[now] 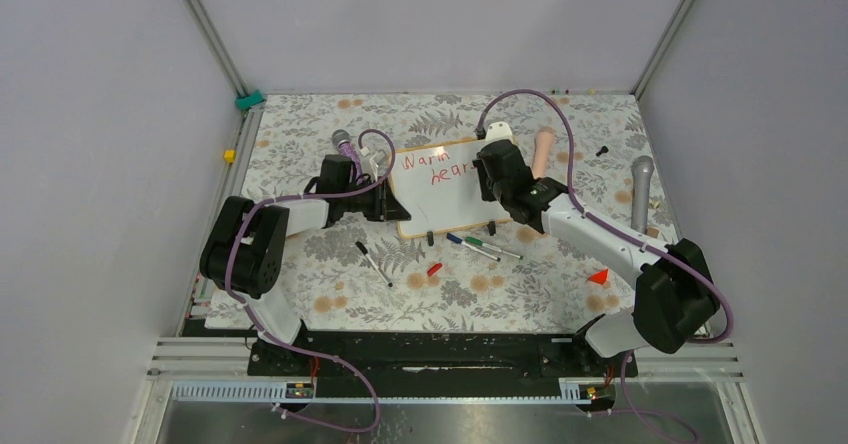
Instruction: Write a sentence on the whiteboard
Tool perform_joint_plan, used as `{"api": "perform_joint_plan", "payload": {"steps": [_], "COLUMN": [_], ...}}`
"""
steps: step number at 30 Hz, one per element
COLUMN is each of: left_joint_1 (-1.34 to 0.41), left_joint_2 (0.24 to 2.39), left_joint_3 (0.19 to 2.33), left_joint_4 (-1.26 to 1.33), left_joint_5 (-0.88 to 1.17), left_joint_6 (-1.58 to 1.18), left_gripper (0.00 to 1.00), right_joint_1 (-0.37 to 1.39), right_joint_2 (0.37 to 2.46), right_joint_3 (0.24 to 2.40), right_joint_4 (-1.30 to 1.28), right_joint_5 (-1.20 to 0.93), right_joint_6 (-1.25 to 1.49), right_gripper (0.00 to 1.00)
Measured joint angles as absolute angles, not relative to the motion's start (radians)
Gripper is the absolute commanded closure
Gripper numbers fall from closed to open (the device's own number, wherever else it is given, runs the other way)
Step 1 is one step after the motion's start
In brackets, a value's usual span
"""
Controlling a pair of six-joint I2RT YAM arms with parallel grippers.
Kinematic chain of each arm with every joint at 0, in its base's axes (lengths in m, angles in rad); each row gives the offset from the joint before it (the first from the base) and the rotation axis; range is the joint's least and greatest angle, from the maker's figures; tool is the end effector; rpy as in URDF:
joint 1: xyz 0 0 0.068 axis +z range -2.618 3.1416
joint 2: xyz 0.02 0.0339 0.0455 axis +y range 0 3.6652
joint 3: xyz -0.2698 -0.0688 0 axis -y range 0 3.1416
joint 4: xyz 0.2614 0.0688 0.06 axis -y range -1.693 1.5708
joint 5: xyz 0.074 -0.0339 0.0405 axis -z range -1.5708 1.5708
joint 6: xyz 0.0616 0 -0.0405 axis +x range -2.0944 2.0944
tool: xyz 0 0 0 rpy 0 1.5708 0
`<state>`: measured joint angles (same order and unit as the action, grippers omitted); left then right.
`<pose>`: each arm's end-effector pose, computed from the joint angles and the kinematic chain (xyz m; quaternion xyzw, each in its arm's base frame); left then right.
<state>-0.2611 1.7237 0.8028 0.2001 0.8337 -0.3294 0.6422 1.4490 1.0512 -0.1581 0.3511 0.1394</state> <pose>0.3300 -0.1354 0.1322 0.1384 0.8382 -0.4626 0.2534 0.3037 0.2007 0.2658 -0.1319 0.8546 0.0411 0.5005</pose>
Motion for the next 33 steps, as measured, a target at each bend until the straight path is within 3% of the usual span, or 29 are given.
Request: {"api": "perform_joint_plan", "payload": {"steps": [33], "left_joint_1": [-0.261], "left_joint_2": [1.724], "left_joint_3": [0.803], "left_joint_4": [0.200], "left_joint_5": [0.834], "left_joint_6": [-0.329], "left_gripper": [1.00], "right_joint_1": [0.582], "right_joint_2": [1.387], "right_joint_3": [1.059], "right_joint_4": [-0.168], "right_joint_5": [0.383], "right_joint_6": [0.135], "right_gripper": [1.00]}}
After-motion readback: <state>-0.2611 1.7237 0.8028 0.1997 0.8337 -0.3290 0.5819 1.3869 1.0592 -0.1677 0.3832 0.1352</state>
